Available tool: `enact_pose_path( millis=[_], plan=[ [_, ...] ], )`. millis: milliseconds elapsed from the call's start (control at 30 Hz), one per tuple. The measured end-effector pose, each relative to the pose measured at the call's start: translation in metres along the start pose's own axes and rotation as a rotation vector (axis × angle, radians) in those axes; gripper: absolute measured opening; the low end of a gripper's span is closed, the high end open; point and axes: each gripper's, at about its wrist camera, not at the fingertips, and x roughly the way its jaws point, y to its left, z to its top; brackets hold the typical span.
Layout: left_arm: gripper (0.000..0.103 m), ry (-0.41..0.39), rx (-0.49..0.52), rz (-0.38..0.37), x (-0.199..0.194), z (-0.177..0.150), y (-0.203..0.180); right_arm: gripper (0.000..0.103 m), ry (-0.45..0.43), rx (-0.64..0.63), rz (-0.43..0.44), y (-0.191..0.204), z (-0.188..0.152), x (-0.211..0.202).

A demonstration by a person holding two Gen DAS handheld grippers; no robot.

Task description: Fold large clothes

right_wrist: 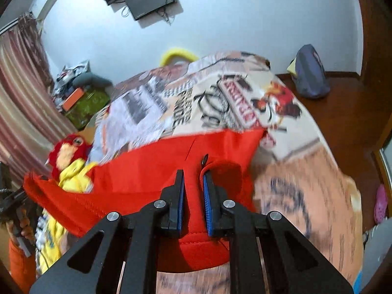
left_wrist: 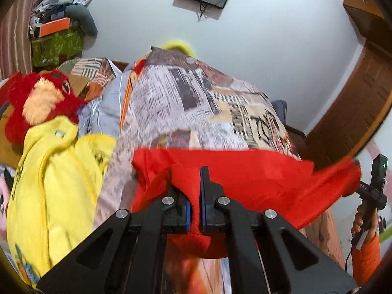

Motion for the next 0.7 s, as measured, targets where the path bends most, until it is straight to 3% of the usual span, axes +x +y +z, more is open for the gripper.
enact_pose_path(
  millis=[200,233,333,400,433,533,700],
  plan=[
    [0.005,0.038,0.016,0.1,0.081,0.026,0.009,0.015,0.01,0.14,-0.015,-0.023,0.025,0.064],
    [0.005,0.056,0.019,0.117,0.095,0.025,0.013,0.015,-0.002,0.153,-0.048,-0.027,0.028,0.072],
    [0.005,0.127,0.012,0.168,0.137,0.015,0.027,0.015,-0.062,0.18,-0.194,-0.042,0.034,0.076],
    [0.005,0.187,0.025,0.168,0.16,0.002,0.035,0.015,-0.064,0.243,-0.183,-0.06,0.036,0.076],
    [0.005,0.257,0.057,0.195,0.178,-0.008,0.037,0.015,-0.045,0.267,-0.164,-0.068,0.035,0.077],
    [0.006,0.333,0.077,0.197,0.194,-0.024,0.041,0.015,0.0,0.24,-0.178,-0.072,0.027,0.072],
    [0.013,0.295,0.014,0.14,0.169,-0.008,0.042,0.017,0.053,0.131,-0.17,-0.053,0.014,0.063]
  ],
)
